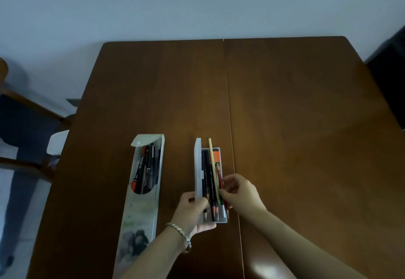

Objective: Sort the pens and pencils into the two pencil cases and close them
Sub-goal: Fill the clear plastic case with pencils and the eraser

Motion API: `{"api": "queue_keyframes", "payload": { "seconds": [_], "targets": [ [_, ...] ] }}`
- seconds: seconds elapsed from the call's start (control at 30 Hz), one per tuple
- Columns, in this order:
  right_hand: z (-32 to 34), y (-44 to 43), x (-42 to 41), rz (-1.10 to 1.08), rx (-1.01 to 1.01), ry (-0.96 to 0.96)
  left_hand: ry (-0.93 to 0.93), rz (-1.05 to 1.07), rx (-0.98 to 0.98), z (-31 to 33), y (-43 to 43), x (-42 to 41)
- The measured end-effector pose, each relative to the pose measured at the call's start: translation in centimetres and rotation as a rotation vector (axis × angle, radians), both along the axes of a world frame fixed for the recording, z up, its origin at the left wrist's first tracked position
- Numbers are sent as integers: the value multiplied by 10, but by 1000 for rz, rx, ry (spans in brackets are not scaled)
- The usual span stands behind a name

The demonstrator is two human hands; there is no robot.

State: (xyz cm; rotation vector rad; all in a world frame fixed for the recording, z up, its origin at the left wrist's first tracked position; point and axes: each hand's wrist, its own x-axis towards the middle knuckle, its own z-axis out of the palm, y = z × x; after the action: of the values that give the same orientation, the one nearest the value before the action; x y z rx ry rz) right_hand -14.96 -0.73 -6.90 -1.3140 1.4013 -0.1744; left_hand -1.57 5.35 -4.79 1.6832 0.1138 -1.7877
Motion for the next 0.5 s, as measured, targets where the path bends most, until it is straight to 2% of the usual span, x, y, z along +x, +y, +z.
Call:
{"api": "queue_keyframes", "payload": {
  "seconds": [0.2,0.3,0.5],
  "targets": [
    [-10,26,-2,-27,-78,89,-11,-9,-9,-3,27,-13],
    [-13,34,-3,-85,-11,57,-7,-6,-15,-1,34,-17],
    [-19,39,-11,-20,144,85,6,19,14,0,44,-19]
  ]
}}
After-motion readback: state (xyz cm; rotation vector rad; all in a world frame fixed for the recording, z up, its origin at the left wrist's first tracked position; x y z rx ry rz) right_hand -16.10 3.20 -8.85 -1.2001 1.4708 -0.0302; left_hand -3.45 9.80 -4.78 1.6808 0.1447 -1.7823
